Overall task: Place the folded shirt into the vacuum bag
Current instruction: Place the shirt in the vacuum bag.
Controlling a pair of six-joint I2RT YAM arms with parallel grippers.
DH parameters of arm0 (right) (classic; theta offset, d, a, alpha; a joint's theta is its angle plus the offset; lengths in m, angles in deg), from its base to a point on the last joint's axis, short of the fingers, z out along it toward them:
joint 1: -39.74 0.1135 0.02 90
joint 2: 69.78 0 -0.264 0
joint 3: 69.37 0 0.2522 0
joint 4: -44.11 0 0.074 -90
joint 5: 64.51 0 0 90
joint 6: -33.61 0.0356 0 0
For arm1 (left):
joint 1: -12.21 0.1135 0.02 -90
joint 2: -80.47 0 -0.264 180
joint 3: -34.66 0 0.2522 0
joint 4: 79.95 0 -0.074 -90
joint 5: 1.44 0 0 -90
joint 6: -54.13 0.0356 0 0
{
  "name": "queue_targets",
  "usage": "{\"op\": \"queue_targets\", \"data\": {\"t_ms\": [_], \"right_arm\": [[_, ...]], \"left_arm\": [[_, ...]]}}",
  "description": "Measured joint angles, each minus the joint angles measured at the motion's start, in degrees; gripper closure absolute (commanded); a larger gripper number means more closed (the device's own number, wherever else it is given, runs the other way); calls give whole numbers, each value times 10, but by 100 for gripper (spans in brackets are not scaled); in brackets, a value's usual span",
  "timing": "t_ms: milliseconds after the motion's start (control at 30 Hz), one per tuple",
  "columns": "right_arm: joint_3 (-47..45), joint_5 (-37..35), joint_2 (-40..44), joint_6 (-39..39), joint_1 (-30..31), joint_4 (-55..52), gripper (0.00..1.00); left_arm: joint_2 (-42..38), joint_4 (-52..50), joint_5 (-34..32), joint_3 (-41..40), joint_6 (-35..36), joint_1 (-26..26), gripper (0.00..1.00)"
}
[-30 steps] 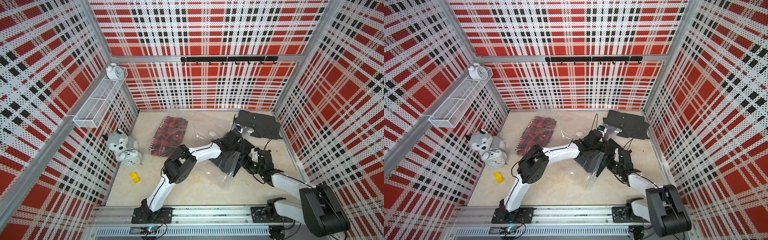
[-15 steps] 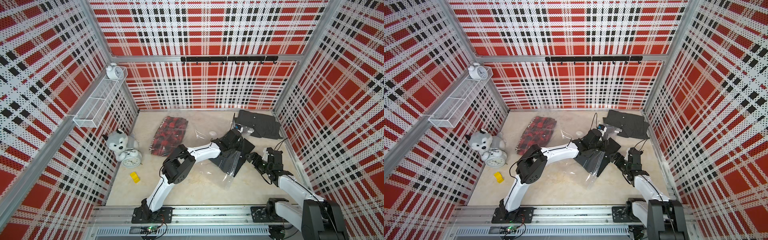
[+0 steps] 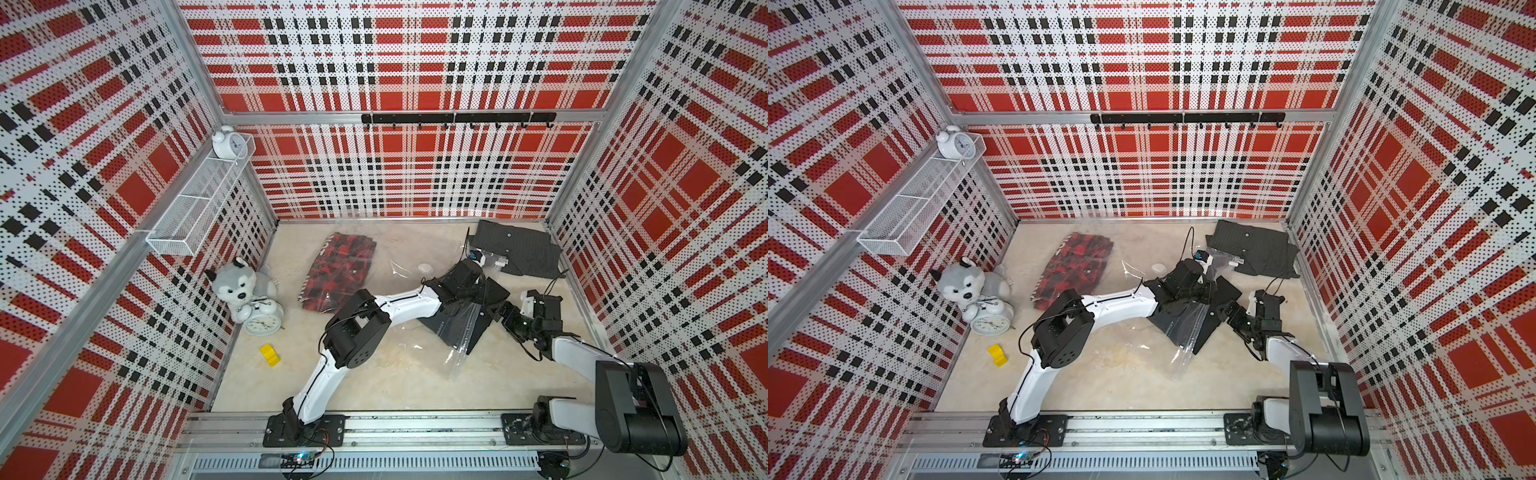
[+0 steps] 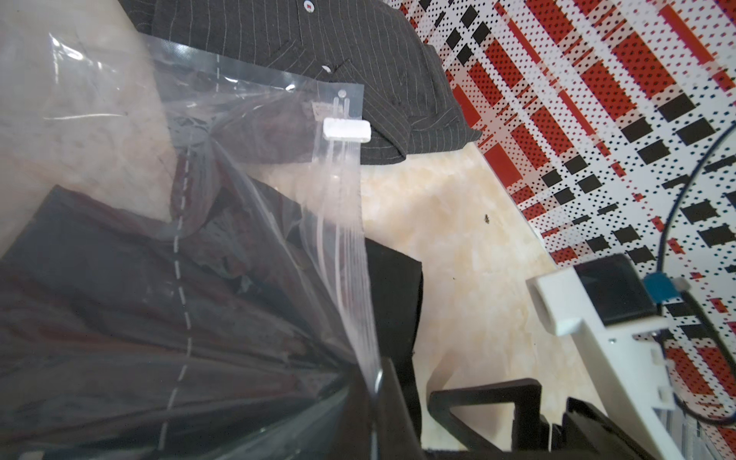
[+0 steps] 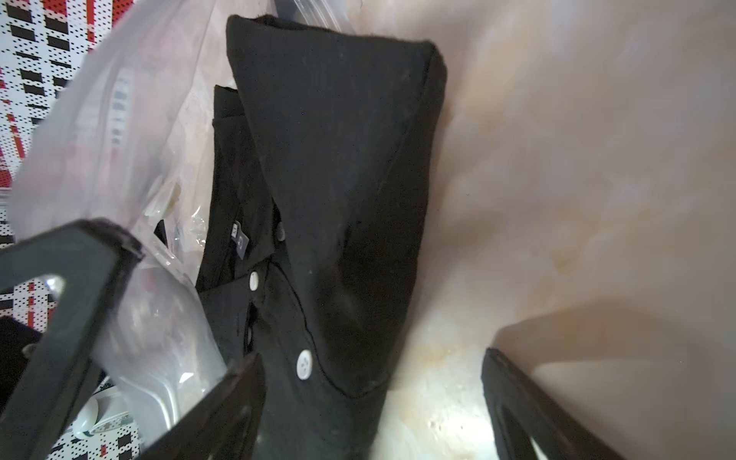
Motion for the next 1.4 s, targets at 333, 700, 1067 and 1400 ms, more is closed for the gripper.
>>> {"op": "queue_targets", "data": {"t_ms": [333,700,1067,1400], "right_arm": [[0,23,-44,0,-1,64,22],[31,62,-140,3,-1,120,71],[48,101,-171,30,20,158,88],[79,123,-206,20,48,160,89]], "left_arm": [[-21,7,0,-32,-2,0,100],[-29,13,0,-39,-4,0,100],[-29,9,0,-36,-6,0,100],[-29,-1,0,-14,-6,-11,100]]}}
